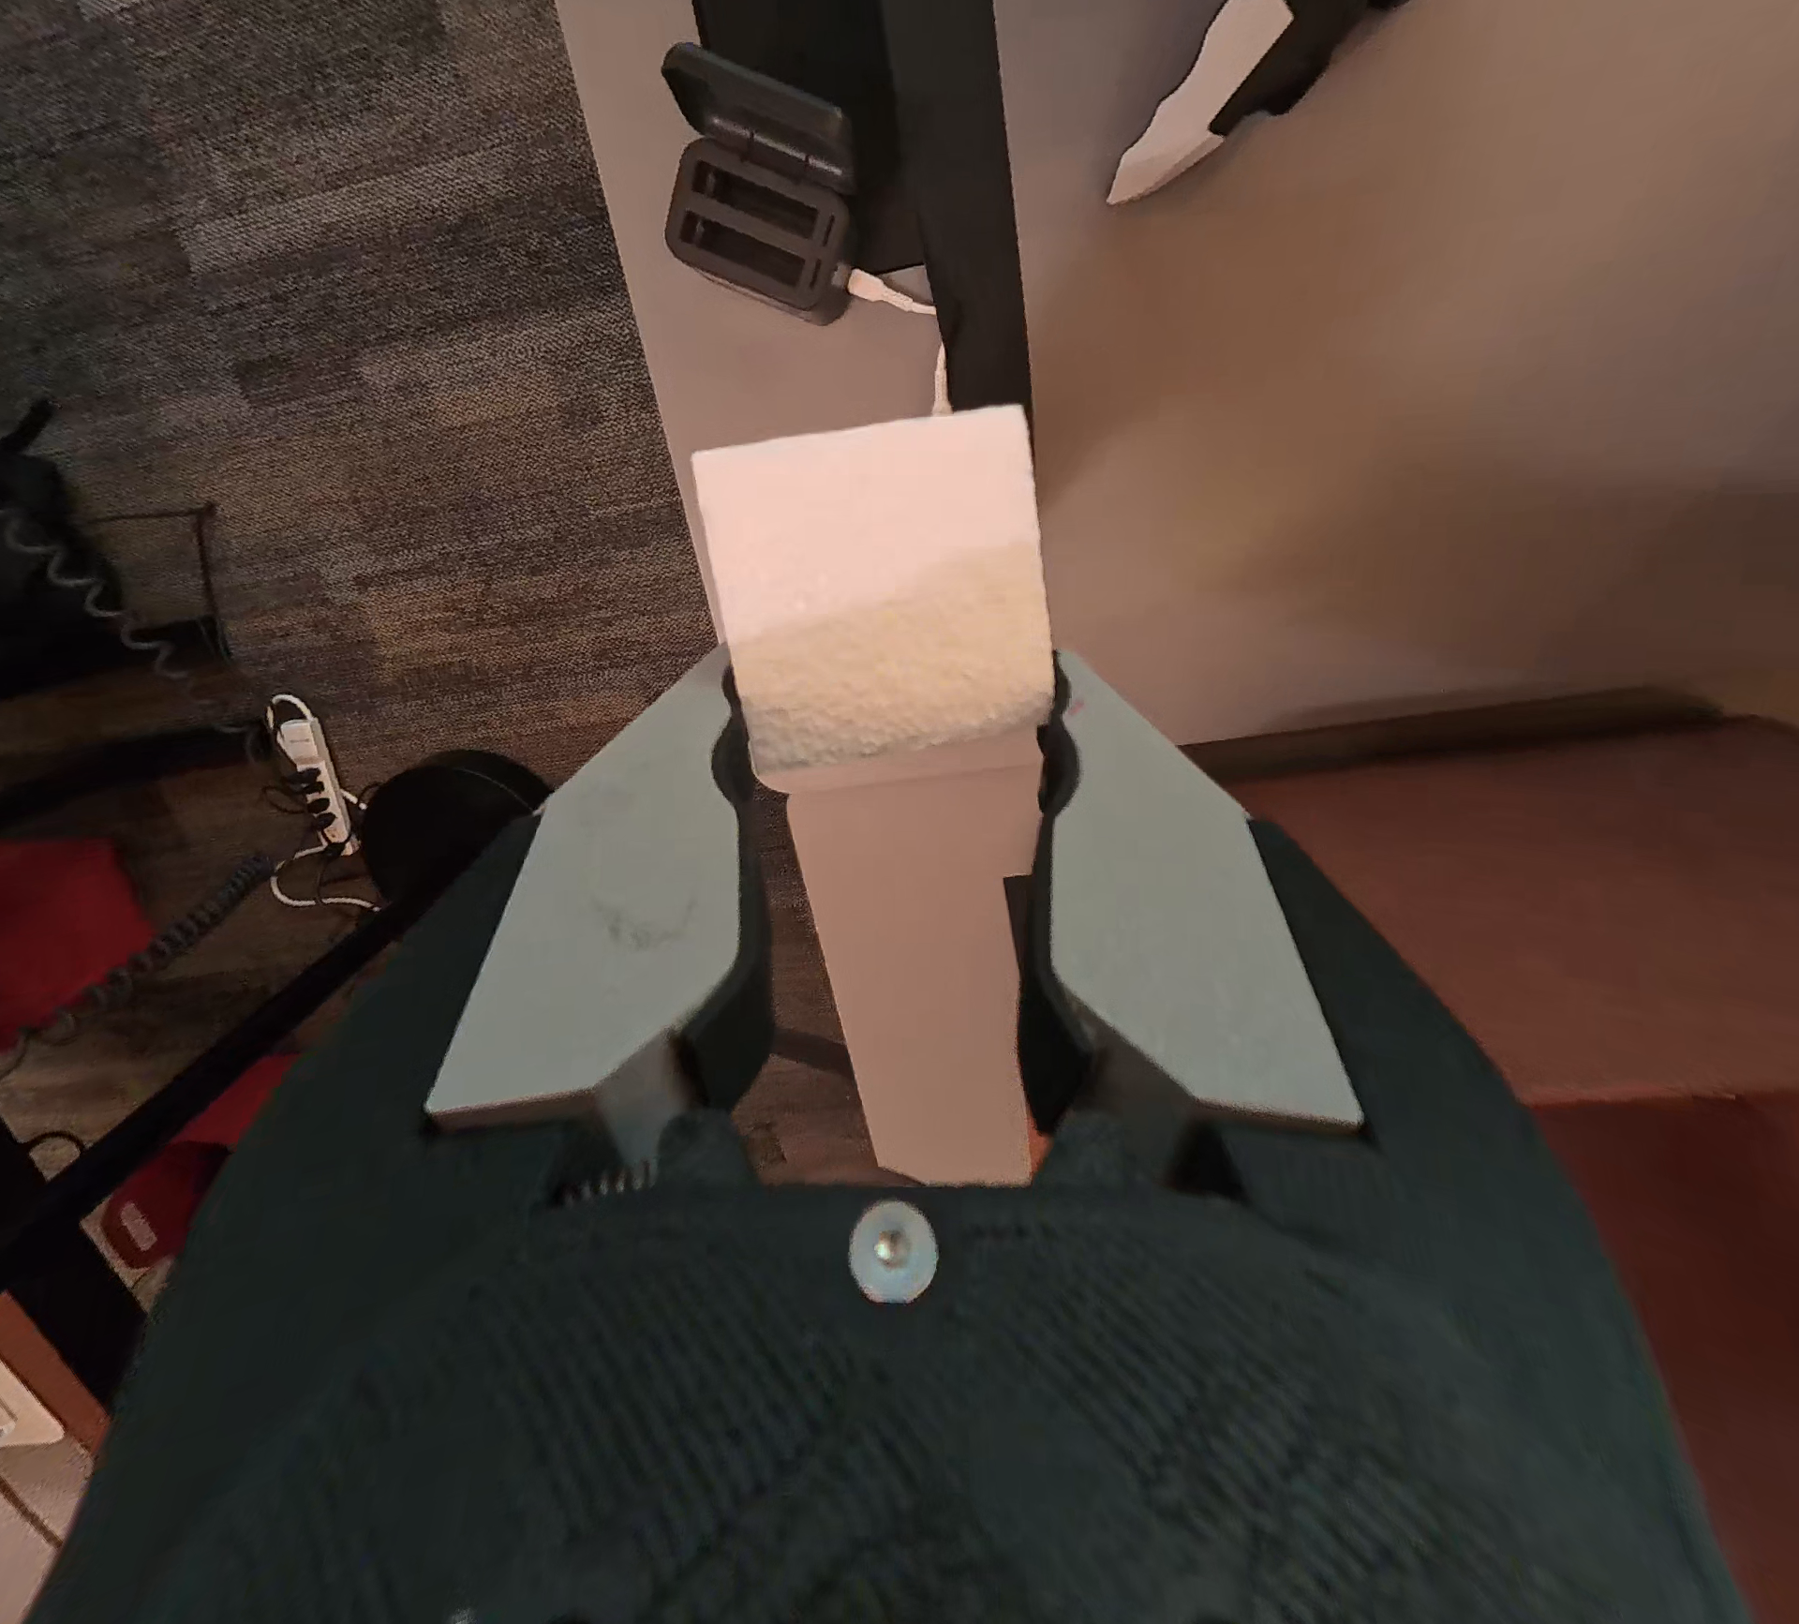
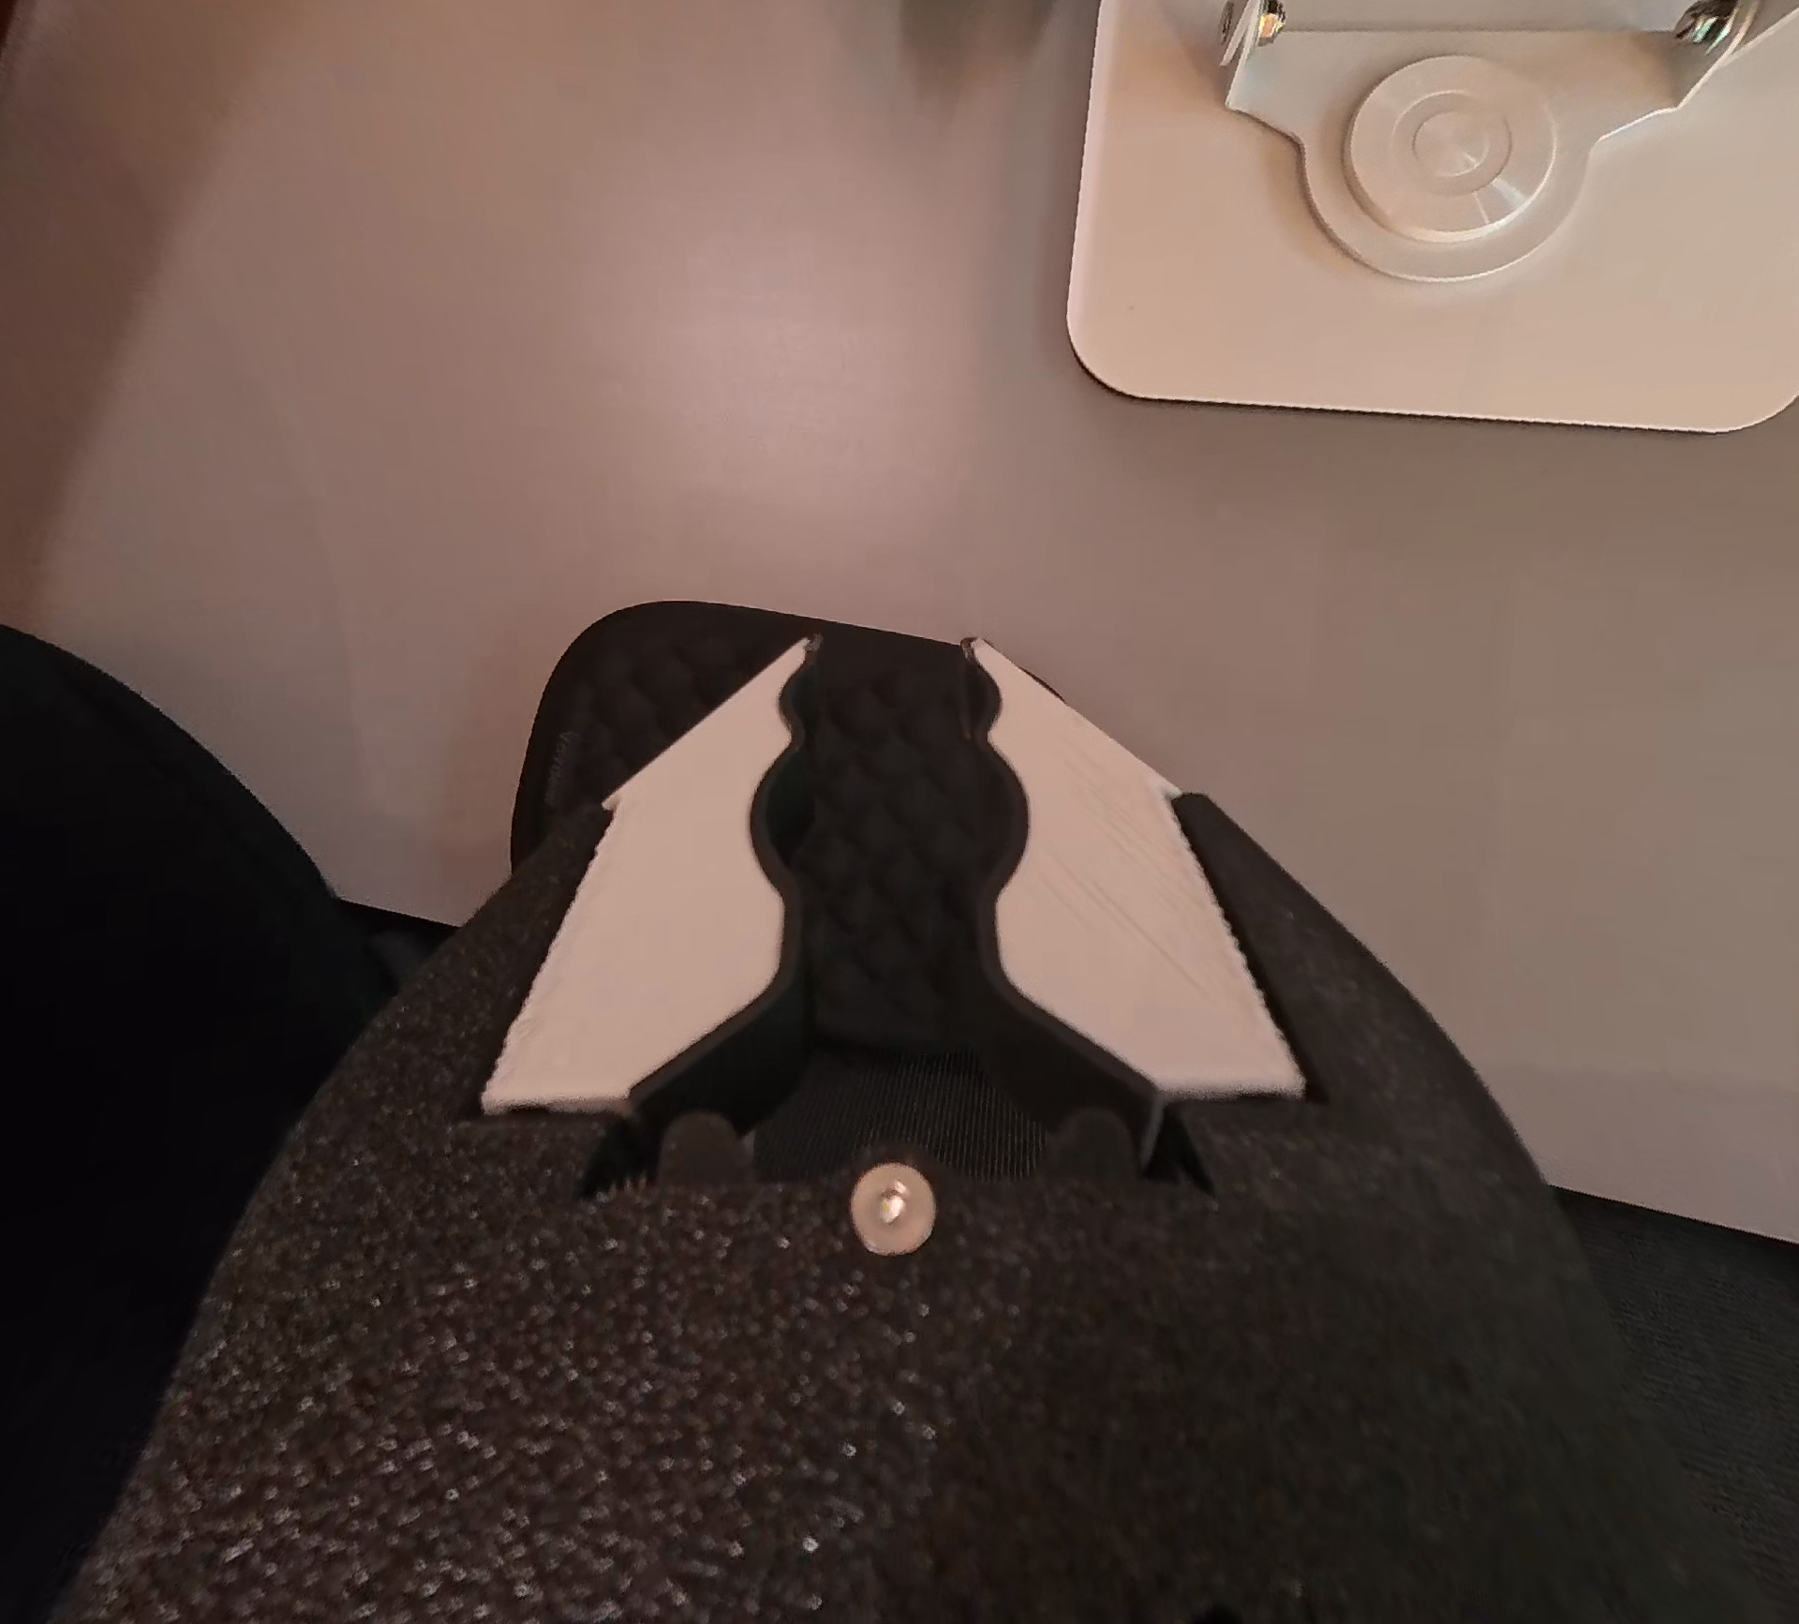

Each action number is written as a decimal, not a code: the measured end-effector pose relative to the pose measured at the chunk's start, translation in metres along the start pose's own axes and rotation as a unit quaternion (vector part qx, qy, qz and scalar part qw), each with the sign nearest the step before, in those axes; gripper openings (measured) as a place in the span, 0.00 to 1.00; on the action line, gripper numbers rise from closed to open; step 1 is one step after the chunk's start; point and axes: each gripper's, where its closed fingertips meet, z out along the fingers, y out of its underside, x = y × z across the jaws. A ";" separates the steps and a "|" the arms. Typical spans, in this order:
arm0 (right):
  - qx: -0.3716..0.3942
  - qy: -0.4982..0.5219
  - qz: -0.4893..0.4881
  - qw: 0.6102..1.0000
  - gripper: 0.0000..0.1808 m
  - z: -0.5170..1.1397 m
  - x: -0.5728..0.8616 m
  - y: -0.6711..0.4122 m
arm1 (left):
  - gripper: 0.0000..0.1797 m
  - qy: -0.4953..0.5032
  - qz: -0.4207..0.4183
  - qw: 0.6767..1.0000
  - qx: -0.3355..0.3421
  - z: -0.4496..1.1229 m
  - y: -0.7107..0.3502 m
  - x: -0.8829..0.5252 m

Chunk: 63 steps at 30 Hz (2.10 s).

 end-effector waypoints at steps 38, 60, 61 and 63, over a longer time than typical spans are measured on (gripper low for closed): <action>-0.001 0.110 -0.024 0.994 0.13 -0.010 0.031 -0.012 | 0.60 -0.069 -0.136 0.981 0.124 -0.046 0.021 0.021; 0.085 0.116 -0.038 0.989 0.21 -0.010 0.036 -0.052 | 0.39 -0.167 -0.405 0.884 0.164 0.015 -0.004 0.252; 0.085 0.115 -0.039 0.989 0.21 -0.010 0.036 -0.051 | 0.37 -0.168 -0.421 0.876 0.165 0.023 -0.003 0.249; 0.083 0.112 -0.039 0.989 0.21 -0.009 0.034 -0.050 | 0.32 -0.173 -0.453 0.857 0.173 0.033 -0.001 0.235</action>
